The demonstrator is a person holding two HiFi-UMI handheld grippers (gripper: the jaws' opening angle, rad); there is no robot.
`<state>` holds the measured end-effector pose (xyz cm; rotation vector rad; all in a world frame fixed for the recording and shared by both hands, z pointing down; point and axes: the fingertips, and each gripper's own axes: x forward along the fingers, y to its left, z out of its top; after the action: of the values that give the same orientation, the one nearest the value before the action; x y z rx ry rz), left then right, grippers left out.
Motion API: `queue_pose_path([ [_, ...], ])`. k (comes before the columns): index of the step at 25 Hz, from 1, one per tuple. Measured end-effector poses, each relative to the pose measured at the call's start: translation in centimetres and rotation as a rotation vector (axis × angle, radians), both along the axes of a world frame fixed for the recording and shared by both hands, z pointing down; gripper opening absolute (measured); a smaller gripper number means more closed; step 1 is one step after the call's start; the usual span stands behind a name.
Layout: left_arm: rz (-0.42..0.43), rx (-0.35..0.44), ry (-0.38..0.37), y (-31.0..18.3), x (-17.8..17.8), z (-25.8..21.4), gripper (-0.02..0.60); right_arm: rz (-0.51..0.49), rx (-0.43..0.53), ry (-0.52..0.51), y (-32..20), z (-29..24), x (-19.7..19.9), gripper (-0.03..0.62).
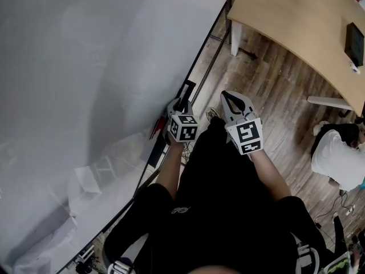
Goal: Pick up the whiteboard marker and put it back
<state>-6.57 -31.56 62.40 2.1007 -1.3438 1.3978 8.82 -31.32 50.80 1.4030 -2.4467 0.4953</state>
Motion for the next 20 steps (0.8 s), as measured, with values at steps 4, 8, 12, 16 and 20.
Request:
queue_pose_path([
  [4,-0.024,0.025,0.046,0.3,0.2,-1.5,0.102,-0.012,-0.001,-0.005,0.4,0.1,-0.3,0.003],
  [8,-0.087,0.063,0.172,0.6,1.0,-3.8,0.101,-0.034,-0.006,-0.010,0.5,0.5,-0.8,0.003],
  [12,-0.101,0.140,0.230,0.3,1.6,-6.0,0.101,-0.071,-0.006,-0.010,0.1,0.6,-1.9,0.003],
  [16,-0.118,0.139,0.303,0.4,2.1,-6.9,0.098,-0.114,0.015,-0.002,-0.8,-0.3,-3.9,0.003],
  [20,-0.113,0.201,0.320,-1.0,2.0,-9.0,0.056,-0.161,0.038,0.007,-2.2,-1.6,-5.6,0.003],
])
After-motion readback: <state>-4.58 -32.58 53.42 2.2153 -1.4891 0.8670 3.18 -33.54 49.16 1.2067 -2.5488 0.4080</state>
